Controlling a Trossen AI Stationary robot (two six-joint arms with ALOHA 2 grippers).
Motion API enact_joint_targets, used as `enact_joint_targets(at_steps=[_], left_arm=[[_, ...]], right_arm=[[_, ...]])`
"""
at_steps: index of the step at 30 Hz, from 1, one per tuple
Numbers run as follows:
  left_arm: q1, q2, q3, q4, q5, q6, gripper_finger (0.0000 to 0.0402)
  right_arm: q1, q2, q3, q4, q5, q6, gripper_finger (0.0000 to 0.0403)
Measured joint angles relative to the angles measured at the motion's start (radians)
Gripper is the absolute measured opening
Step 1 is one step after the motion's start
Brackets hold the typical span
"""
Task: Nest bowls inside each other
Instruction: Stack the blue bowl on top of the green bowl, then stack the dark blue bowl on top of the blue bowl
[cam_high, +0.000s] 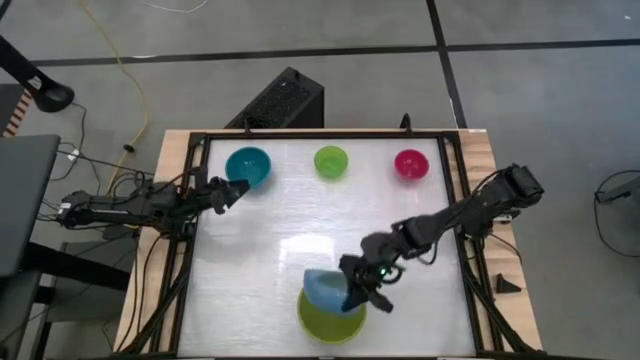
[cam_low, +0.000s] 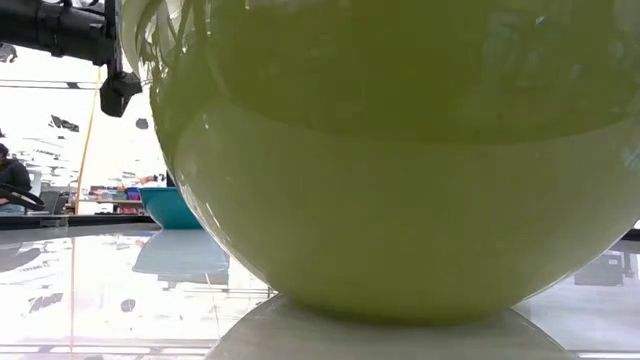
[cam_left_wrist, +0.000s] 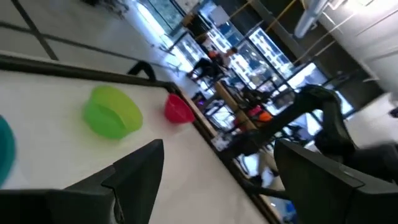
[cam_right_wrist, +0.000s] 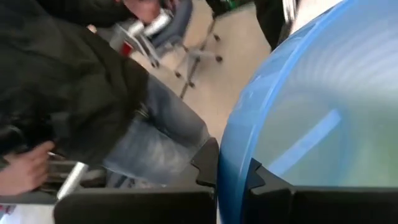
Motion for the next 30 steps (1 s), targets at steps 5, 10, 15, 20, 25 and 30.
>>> enact_joint_targets(at_steps=[5, 10, 15, 20, 25, 30], left_arm=[[0.000, 0.000, 0.005, -0.026, -0.093, 0.102, 0.0293], [0.010, 0.042, 0.113, -0.296, -0.146, 0.157, 0.0293], [0.041, 0.152, 0.263, -0.483, -0.156, 0.229, 0.0293], [0.087, 0.299, 0.386, -0.644, -0.157, 0.234, 0.0293], [0.112, 0.431, 0.443, -0.711, -0.098, 0.193, 0.0293], [0.123, 0.532, 0.469, -0.762, -0.063, 0.134, 0.0293]], right_arm=[[0.026, 0.110, 0.058, -0.071, 0.027, -0.049, 0.0031], [0.047, 0.241, 0.195, -0.312, 0.137, -0.184, 0.0031], [0.051, 0.349, 0.341, -0.549, 0.220, -0.241, 0.0068], [0.033, 0.397, 0.408, -0.620, 0.296, -0.215, 0.0121], [0.011, 0.394, 0.404, -0.642, 0.319, -0.187, 0.0166], [0.003, 0.351, 0.406, -0.589, 0.296, -0.157, 0.0213]])
